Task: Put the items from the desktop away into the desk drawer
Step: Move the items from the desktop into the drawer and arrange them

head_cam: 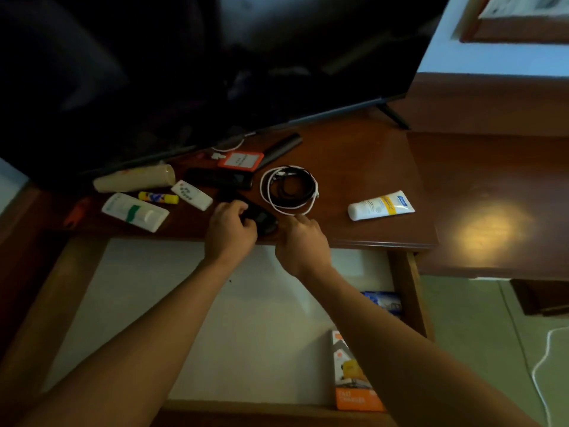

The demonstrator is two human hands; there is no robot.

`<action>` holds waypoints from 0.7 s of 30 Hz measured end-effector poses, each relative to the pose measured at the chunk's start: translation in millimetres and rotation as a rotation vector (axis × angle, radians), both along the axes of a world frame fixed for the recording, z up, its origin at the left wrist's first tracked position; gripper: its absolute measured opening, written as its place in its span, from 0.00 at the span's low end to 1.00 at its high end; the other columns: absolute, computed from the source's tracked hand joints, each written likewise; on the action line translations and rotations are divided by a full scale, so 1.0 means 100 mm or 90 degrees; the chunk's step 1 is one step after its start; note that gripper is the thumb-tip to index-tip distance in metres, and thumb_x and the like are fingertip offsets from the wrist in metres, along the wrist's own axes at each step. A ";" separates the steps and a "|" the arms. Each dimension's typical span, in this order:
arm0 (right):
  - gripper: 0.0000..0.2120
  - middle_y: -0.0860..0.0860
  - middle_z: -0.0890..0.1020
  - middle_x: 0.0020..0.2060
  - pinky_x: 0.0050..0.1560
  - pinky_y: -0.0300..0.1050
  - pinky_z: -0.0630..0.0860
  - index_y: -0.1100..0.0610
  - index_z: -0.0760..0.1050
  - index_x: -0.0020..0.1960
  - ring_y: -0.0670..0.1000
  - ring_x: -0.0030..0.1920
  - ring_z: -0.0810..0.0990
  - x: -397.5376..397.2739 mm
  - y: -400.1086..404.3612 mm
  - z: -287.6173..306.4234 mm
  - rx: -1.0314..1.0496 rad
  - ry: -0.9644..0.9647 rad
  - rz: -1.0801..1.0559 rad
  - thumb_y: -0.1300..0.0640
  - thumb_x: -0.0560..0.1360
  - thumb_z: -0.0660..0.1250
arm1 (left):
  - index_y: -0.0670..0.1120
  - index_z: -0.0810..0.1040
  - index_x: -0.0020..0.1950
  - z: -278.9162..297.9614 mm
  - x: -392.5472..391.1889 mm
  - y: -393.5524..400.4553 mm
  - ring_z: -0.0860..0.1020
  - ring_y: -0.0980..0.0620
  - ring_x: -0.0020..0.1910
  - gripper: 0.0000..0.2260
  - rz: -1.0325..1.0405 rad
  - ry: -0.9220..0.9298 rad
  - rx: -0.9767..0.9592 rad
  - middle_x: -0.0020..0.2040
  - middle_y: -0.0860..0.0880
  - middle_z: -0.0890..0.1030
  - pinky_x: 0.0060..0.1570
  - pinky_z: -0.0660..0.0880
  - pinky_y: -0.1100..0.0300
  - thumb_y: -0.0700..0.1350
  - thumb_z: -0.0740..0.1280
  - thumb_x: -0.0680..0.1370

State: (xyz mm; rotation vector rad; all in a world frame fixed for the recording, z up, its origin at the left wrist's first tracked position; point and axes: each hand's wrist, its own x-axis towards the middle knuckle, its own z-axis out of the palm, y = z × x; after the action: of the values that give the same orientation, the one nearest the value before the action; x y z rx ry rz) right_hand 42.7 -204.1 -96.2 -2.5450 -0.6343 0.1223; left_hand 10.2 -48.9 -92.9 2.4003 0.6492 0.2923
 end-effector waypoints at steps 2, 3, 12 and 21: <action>0.15 0.55 0.78 0.55 0.51 0.57 0.78 0.55 0.75 0.60 0.60 0.55 0.75 0.08 0.17 0.05 -0.026 -0.014 0.030 0.55 0.74 0.65 | 0.45 0.78 0.62 0.05 0.15 0.21 0.77 0.42 0.58 0.14 -0.011 0.017 0.038 0.61 0.44 0.76 0.55 0.77 0.50 0.40 0.67 0.77; 0.16 0.55 0.77 0.56 0.52 0.57 0.77 0.55 0.75 0.62 0.60 0.56 0.74 0.12 0.26 0.06 -0.035 -0.017 0.045 0.54 0.75 0.65 | 0.46 0.77 0.63 0.06 0.22 0.32 0.76 0.42 0.59 0.15 -0.022 0.034 0.067 0.62 0.45 0.76 0.55 0.77 0.49 0.40 0.66 0.77; 0.23 0.58 0.74 0.63 0.62 0.57 0.71 0.56 0.69 0.69 0.62 0.63 0.71 0.33 0.89 -0.09 -0.114 -0.044 0.100 0.50 0.77 0.67 | 0.47 0.70 0.72 0.12 0.87 1.13 0.70 0.38 0.67 0.25 -0.209 0.265 0.325 0.69 0.43 0.71 0.64 0.71 0.42 0.40 0.69 0.76; 0.23 0.58 0.78 0.60 0.57 0.57 0.75 0.57 0.66 0.70 0.61 0.60 0.75 0.39 1.03 -0.09 -0.091 -0.033 0.084 0.54 0.77 0.67 | 0.48 0.69 0.69 0.06 1.13 1.32 0.75 0.40 0.63 0.23 -0.278 0.303 0.388 0.66 0.44 0.75 0.57 0.74 0.46 0.42 0.71 0.76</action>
State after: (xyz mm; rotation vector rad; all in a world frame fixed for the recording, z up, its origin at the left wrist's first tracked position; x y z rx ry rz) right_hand 82.2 -101.3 -105.0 -2.6495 -0.8411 0.1537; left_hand 123.0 83.3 -87.2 3.1538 0.2200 -0.3284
